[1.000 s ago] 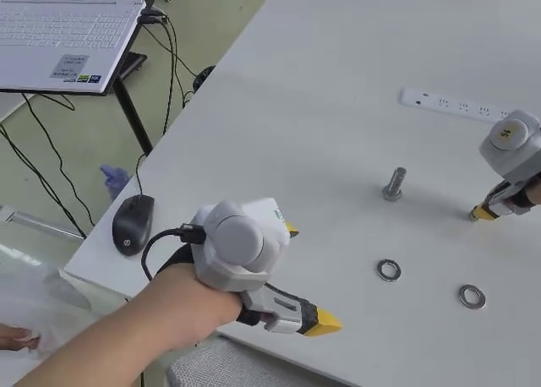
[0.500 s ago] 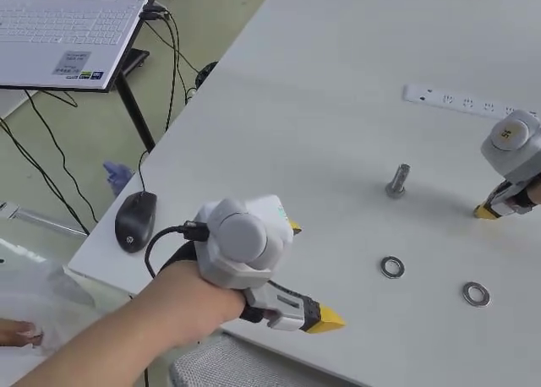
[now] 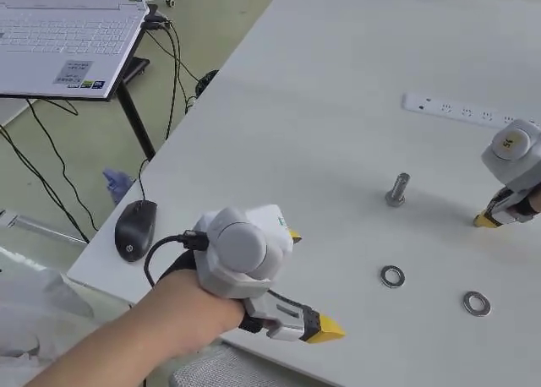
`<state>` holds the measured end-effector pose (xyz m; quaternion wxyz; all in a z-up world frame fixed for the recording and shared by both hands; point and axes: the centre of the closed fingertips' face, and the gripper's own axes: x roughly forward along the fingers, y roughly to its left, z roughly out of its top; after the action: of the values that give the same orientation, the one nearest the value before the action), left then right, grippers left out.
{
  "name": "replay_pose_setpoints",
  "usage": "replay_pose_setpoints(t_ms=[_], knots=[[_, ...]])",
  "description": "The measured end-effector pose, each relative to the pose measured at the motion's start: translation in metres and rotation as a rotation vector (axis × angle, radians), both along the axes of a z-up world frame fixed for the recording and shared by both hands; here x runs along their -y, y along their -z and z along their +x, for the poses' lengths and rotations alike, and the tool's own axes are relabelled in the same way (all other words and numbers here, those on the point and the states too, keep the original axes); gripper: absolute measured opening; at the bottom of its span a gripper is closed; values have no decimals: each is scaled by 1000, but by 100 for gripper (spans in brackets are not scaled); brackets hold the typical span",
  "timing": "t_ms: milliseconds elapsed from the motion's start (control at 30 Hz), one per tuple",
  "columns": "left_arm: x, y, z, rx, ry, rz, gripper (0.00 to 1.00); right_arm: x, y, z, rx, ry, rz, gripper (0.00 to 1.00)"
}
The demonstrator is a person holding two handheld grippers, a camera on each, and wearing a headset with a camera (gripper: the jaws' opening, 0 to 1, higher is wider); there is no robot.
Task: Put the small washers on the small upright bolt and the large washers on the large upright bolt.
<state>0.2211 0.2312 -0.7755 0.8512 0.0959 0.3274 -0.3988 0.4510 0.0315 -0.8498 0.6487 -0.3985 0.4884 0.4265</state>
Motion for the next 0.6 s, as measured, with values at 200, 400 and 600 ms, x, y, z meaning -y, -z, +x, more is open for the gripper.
replay_pose_setpoints(t_ms=[200, 400, 600], knots=[[1, -2, 2, 6, 2, -3, 81, -1, -13, 3, 14, 14, 40, 27], [1, -4, 3, 12, 4, -3, 81, -1, -34, 2, 33, 25, 75, 29], [1, -5, 3, 16, 2, -5, 81, -4, -59, -5, 61, 28, 122, 30]])
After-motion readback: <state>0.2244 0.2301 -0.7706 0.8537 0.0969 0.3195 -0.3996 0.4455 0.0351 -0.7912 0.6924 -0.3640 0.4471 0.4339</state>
